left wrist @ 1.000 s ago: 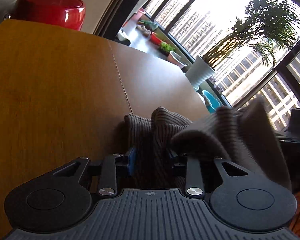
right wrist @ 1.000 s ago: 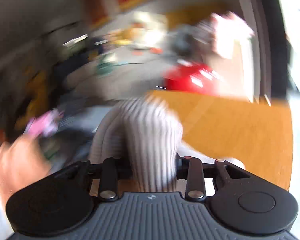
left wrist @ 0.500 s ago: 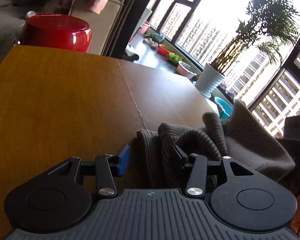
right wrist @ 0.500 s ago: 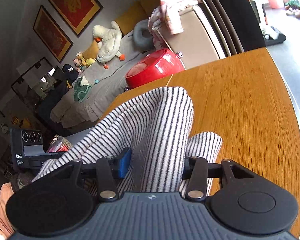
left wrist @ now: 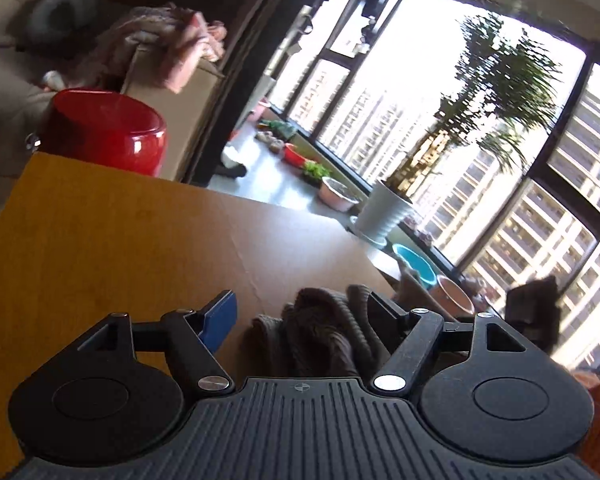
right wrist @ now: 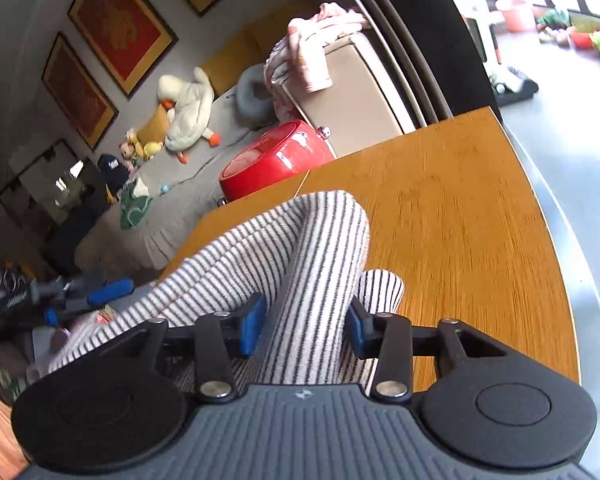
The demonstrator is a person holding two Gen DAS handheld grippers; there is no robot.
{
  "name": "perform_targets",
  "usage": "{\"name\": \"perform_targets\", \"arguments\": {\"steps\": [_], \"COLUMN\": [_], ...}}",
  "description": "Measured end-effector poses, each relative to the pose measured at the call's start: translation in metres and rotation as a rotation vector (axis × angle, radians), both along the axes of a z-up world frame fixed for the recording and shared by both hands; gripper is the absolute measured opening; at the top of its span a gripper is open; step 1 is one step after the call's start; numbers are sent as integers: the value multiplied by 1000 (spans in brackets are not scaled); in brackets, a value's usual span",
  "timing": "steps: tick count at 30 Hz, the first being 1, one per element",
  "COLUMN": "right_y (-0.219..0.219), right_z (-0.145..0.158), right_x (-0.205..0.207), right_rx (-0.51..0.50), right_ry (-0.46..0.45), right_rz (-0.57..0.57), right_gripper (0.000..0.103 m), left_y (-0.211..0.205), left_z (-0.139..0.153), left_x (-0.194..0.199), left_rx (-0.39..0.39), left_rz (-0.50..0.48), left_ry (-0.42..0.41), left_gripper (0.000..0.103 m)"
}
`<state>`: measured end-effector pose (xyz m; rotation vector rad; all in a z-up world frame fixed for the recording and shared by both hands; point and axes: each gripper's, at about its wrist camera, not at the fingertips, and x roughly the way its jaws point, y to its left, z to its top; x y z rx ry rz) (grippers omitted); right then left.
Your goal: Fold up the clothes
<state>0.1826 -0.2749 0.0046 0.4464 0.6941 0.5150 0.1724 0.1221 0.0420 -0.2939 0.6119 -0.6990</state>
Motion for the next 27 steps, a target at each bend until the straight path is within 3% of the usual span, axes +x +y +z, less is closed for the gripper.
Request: {"name": "perform_targets", "arguments": {"steps": [4, 6, 8, 10, 13, 15, 17, 19, 21, 27], "right_y": [0, -1, -3, -4, -4, -3, -1, 1, 1, 0], "right_z": [-1, -2, -5, -7, -7, -6, -4, -4, -6, -13], "right_x": [1, 1, 1, 1, -1, -2, -3, -5, -5, -4], "right_rx": [-20, -17, 0, 12, 12, 2, -19, -40, -65, -50], "right_ry": [-2, -3, -2, 1, 5, 7, 2, -4, -4, -4], "right_rz": [-1, -1, -3, -5, -11, -17, -22, -31, -51, -74], "right_gripper": [49, 53, 55, 56, 57, 61, 65, 71, 86, 89], "left_y": [-45, -62, -75, -77, -57, -47, -40, -31, -30, -58], "left_z": [5, -1, -6, -7, -5, -7, -9, -4, 7, 42], "left_x": [-42, -54, -49, -29, 20, 39, 45, 37, 25, -11], "left_rx": [171, 236, 304, 332, 268, 302, 328, 274, 216, 30], "left_rz": [-254, -307, -266, -118, 168, 334, 402, 390, 361, 102], "left_ry": [-122, -147, -159, -143, -54, -30, -23, -23, -57, -166], "left_gripper": [84, 86, 90, 90, 96, 90, 89, 89, 89, 76]}}
